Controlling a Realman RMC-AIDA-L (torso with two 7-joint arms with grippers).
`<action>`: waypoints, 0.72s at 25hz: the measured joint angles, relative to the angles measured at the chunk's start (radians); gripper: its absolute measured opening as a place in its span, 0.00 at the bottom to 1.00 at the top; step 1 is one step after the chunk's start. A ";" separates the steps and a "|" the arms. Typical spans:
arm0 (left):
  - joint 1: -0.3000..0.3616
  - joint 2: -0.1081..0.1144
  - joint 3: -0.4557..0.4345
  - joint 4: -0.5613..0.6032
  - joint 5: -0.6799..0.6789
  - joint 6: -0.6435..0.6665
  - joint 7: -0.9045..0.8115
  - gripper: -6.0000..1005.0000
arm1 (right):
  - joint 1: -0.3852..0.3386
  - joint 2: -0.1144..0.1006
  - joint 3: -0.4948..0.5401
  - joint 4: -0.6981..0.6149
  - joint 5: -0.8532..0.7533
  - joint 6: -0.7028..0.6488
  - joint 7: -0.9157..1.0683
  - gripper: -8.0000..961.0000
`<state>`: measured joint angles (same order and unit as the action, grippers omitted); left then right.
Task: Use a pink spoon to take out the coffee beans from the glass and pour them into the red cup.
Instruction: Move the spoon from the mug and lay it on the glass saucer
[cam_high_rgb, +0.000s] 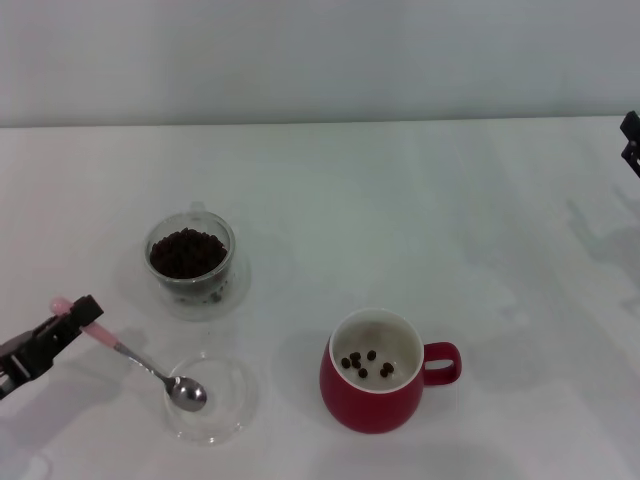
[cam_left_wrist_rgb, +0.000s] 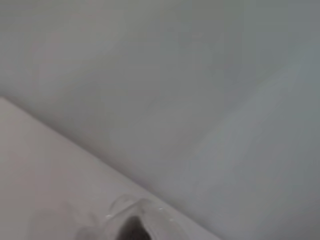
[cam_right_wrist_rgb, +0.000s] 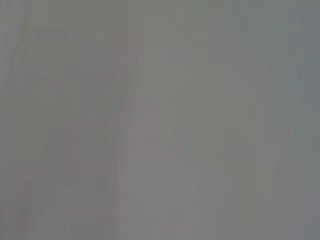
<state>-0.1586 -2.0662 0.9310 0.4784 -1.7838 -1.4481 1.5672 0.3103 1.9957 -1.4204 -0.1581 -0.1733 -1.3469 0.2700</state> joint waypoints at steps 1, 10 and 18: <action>-0.002 0.000 0.000 -0.003 0.000 0.008 0.003 0.13 | 0.001 0.000 0.000 -0.002 0.000 0.000 0.000 0.76; -0.064 -0.001 0.003 -0.061 0.014 0.040 0.025 0.13 | 0.007 0.000 0.000 -0.010 0.000 0.000 0.000 0.76; -0.117 -0.004 0.007 -0.124 0.037 0.083 0.040 0.13 | 0.013 0.003 0.000 -0.011 0.000 0.000 0.000 0.76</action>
<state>-0.2752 -2.0703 0.9381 0.3541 -1.7465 -1.3655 1.6076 0.3235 1.9989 -1.4204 -0.1688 -0.1736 -1.3469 0.2700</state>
